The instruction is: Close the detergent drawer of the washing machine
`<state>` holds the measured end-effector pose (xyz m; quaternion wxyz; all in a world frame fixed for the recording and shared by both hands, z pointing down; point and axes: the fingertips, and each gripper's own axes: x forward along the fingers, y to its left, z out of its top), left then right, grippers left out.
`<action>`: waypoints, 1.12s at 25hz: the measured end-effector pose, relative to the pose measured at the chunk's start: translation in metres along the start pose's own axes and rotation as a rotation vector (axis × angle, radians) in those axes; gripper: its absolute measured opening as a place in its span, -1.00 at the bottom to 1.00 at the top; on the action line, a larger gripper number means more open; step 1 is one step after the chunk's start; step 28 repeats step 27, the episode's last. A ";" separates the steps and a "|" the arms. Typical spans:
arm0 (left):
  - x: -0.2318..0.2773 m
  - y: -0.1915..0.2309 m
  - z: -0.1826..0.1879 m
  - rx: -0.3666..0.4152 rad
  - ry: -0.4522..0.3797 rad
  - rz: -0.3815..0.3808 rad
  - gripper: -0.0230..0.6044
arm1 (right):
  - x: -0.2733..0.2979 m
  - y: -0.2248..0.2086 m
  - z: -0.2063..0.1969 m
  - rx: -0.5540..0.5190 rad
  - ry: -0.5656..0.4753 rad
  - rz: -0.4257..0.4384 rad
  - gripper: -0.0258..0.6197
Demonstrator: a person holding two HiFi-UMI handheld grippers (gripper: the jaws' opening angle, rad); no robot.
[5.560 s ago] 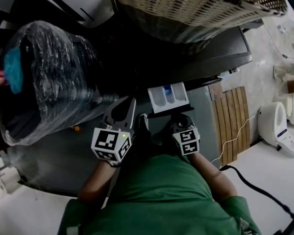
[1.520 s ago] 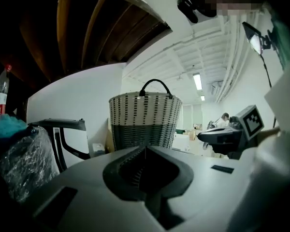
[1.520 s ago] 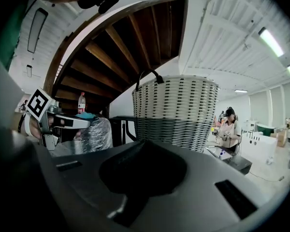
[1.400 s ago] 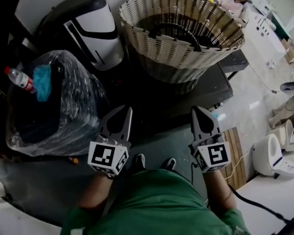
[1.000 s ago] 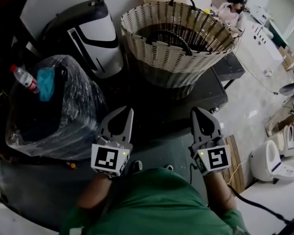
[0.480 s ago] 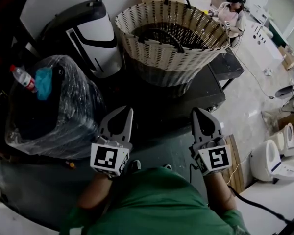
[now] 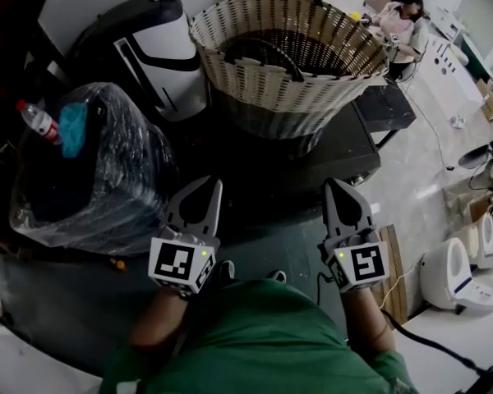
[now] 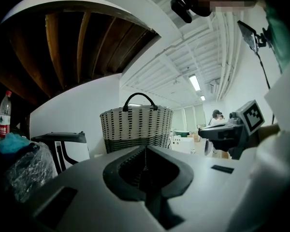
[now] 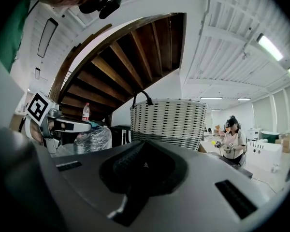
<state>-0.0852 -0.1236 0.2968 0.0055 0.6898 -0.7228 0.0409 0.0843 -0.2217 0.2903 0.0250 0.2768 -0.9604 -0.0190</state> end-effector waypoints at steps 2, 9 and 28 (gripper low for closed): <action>0.000 -0.003 -0.001 -0.001 0.006 0.008 -0.84 | -0.002 -0.003 -0.004 -0.001 0.000 0.007 -0.87; 0.002 -0.016 0.001 0.030 0.031 0.035 -0.84 | -0.005 -0.013 -0.014 0.039 -0.010 0.035 -0.87; 0.016 -0.044 -0.005 0.056 0.035 0.039 -0.84 | -0.018 -0.045 -0.023 0.046 -0.003 0.036 -0.87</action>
